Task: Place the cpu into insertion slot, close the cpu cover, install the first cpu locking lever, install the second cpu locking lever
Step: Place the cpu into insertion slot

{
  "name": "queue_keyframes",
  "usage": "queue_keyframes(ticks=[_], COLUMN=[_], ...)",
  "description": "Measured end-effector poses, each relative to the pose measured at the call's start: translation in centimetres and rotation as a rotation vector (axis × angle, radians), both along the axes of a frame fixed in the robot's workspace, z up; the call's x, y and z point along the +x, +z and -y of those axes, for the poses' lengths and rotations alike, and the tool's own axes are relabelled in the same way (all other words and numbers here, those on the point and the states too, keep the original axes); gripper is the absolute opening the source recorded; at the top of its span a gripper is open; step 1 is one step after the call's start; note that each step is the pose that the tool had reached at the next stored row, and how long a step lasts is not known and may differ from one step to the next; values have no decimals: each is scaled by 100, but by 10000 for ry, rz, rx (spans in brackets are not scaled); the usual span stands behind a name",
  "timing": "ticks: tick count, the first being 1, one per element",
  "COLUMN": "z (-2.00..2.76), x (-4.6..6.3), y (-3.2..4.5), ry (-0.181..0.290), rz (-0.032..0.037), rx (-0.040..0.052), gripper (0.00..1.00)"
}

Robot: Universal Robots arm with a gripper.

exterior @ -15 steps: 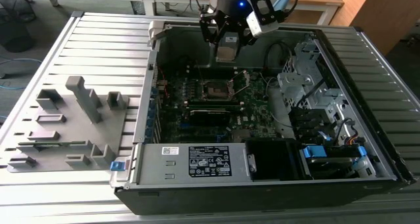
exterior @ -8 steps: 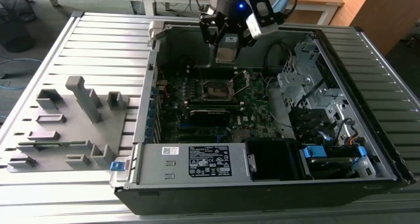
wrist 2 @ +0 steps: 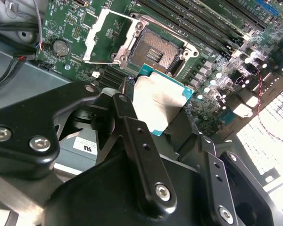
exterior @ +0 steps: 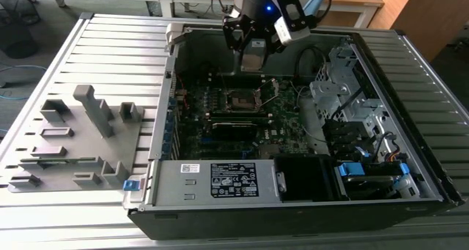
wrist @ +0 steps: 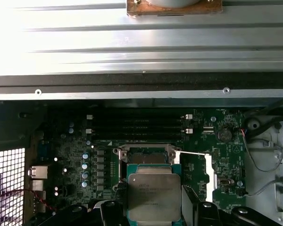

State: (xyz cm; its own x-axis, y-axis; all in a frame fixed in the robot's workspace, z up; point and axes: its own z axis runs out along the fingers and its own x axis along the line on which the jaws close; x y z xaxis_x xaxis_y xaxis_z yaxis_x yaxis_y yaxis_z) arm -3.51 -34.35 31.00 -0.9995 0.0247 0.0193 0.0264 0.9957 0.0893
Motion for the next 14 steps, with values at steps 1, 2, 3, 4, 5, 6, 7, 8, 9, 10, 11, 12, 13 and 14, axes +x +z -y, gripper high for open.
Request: queue_keyframes(ticks=[1,2,3,4,5,6,7,8,9,10,11,12,13,14], z=[0,0,0,0,0,0,0,0,0,0,0,0,0,0], x=[0,0,0,0,0,0,0,0,0,0,0,0,0,0], y=[-8,-17,-25,-34,-41,-48,-55,-62,-69,-74,-76,-76,-80,-84], ry=[0,0,0,0,0,0,0,0,0,0,0,0,0,0], rz=[0,0,-1,0,0,0,-1,0,0,-1,-2,-2,-1,-1], rx=[-1,0,-1,-1,-1,-1,-2,-1,-1,-1,-3,-4,-2,-1], gripper=[54,54,54,54,54,54,54,54,54,54,54,54,54,54])
